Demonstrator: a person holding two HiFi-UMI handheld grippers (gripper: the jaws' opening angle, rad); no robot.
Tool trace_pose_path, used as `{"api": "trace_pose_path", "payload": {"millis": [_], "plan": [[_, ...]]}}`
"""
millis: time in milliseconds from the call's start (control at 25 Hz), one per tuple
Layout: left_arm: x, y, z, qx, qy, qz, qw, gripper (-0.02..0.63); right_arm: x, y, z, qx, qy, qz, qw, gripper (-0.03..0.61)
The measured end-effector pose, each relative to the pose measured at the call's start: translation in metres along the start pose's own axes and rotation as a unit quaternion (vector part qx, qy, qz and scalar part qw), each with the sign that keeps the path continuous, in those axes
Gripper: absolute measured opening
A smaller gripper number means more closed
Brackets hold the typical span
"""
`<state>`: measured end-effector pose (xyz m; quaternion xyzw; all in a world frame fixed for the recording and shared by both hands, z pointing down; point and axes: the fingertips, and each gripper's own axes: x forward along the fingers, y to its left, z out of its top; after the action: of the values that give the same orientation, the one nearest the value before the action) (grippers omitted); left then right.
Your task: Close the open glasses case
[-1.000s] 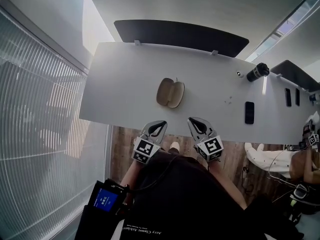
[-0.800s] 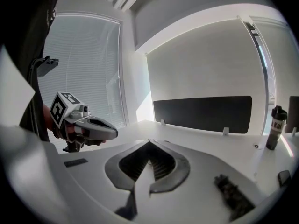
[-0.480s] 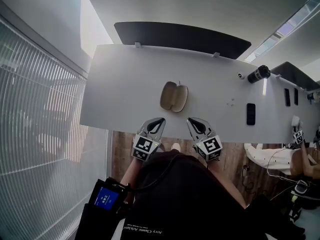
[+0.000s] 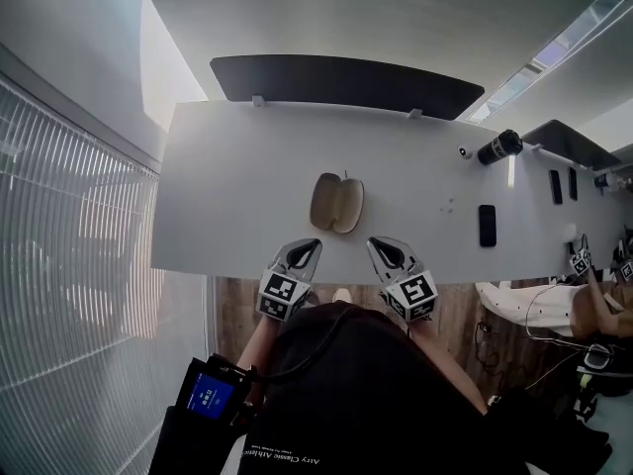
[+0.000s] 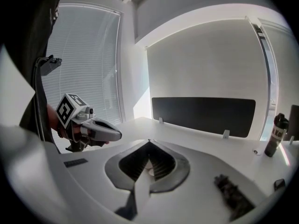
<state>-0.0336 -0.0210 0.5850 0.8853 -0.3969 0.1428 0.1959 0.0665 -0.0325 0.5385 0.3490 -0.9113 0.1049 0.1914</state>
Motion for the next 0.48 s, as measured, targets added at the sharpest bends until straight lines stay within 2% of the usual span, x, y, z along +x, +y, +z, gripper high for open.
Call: {"api": "trace_pose_path", "payload": {"millis": [120,200,480], "plan": [[0.010,-0.002,0.005,-0.043,-0.007,-0.037,0.9984,0.006,0.001,-0.007,-0.003,0.005,0.003,-0.009,1.000,0.005],[0.015,-0.004,-0.001,-0.058,0.000,-0.064,0.9962,0.006,0.002,-0.009,-0.005,0.008,0.007,-0.016,1.000,0.005],[0.014,0.009,-0.016,-0.105,0.024,-0.094,0.9897,0.006,0.020,-0.004,-0.009,0.009,0.015,-0.027,0.999,0.005]]}}
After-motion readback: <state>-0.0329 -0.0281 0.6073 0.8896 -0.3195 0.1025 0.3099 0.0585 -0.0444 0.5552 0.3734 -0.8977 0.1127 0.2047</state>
